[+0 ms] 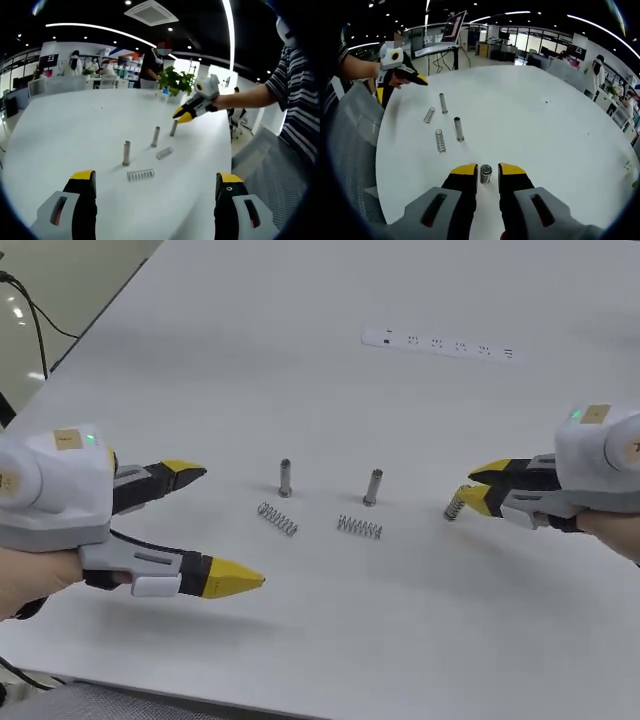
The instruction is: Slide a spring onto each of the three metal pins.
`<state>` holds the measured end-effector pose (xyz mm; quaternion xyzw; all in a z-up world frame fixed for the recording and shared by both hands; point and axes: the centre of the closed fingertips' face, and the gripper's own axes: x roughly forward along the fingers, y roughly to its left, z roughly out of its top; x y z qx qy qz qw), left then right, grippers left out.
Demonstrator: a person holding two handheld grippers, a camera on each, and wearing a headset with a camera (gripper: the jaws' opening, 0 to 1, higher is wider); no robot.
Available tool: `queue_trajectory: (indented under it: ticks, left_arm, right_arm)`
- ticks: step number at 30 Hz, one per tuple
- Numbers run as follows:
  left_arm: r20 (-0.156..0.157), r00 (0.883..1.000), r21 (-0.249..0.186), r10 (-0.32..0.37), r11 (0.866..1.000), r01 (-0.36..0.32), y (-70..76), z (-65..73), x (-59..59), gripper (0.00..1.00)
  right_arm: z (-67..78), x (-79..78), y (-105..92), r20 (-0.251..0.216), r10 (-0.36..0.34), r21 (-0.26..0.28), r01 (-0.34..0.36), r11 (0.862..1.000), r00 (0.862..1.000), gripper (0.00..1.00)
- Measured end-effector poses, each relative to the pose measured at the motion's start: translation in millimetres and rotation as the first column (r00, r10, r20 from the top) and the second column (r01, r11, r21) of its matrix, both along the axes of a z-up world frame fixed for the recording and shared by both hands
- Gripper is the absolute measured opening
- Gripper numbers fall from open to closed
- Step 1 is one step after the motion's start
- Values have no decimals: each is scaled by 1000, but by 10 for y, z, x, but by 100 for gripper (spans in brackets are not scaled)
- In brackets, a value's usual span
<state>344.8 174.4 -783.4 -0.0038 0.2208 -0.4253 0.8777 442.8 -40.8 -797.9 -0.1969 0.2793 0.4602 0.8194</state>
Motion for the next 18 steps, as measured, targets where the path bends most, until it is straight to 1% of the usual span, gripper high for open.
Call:
queue_trajectory:
  ticks: [1,2,7,10,13,15,18]
  left_arm:
    - [0,1000,-1,1,1000,-1,1,1,3,97]
    - [0,1000,-2,2,1000,-2,1,1,4,97]
    - [2,1000,-4,5,1000,-5,2,4,20,97]
    - [2,1000,-7,6,1000,-6,-7,6,21,97]
    - [1,1000,-6,4,1000,-4,-16,3,20,97]
    - [0,1000,-6,4,1000,-4,-20,-1,19,97]
    - [-3,1000,-3,2,1000,-2,-21,-7,12,97]
  right_arm:
    - [1,-1,-21,-4,-15,6,15,1000,1000,14]
    - [-1,-8,-29,0,-12,7,12,1000,1000,14]
    - [22,-74,-42,-24,-49,62,51,997,998,14]
    - [35,-131,-43,-29,-61,85,63,994,998,14]
    - [21,-168,-66,-37,-83,99,87,991,996,14]
    - [3,-203,-79,-51,-94,115,99,988,994,15]
    - [-33,-252,-106,-59,-103,113,109,988,993,15]
